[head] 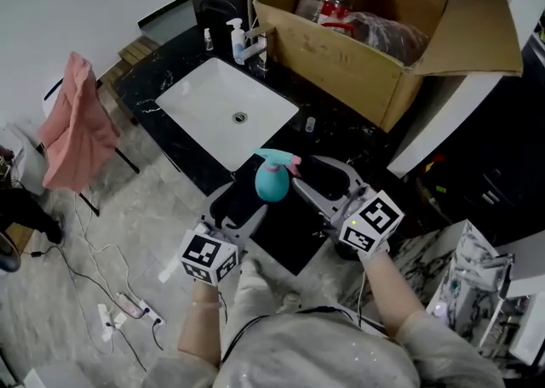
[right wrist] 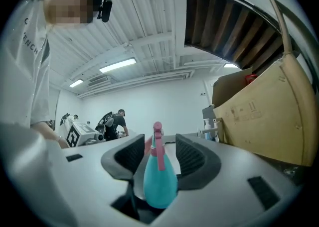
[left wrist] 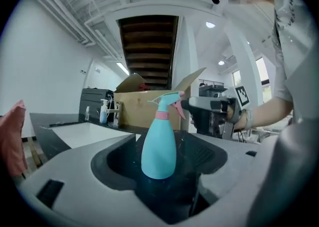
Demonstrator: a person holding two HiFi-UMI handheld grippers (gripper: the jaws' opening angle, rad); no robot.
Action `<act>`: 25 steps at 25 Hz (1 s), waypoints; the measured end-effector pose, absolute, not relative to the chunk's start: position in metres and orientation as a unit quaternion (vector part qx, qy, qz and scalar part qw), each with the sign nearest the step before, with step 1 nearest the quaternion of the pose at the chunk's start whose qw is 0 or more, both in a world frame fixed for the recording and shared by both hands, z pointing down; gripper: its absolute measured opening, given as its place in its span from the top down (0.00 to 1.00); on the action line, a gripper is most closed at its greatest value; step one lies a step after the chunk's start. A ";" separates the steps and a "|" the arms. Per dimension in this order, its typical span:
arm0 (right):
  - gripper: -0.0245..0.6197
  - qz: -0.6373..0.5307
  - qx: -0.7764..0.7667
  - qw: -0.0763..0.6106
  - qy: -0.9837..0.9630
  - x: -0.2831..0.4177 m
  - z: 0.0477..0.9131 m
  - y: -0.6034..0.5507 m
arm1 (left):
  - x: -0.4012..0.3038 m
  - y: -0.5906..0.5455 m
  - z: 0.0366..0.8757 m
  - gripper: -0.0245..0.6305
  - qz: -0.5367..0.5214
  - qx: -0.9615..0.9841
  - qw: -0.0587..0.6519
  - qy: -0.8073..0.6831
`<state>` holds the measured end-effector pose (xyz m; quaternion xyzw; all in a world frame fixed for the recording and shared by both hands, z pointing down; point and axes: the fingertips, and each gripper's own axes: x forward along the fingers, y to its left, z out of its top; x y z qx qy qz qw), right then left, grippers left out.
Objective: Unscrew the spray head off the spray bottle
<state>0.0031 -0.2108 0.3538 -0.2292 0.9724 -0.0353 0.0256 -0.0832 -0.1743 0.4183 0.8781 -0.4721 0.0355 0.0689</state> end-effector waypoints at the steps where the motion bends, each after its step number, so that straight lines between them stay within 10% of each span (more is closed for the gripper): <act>1: 0.66 -0.038 -0.223 0.028 0.974 -0.002 0.353 -0.214 | -0.081 -0.182 0.421 0.50 0.052 0.881 0.063 -0.466; 10: 0.61 -0.055 -0.140 0.035 0.988 -0.039 0.341 -0.224 | -0.048 -0.226 0.436 0.37 0.117 0.893 0.033 -0.433; 25: 0.85 -0.023 -0.105 0.004 0.994 -0.045 0.345 -0.221 | -0.034 -0.235 0.454 0.43 0.160 0.921 0.012 -0.356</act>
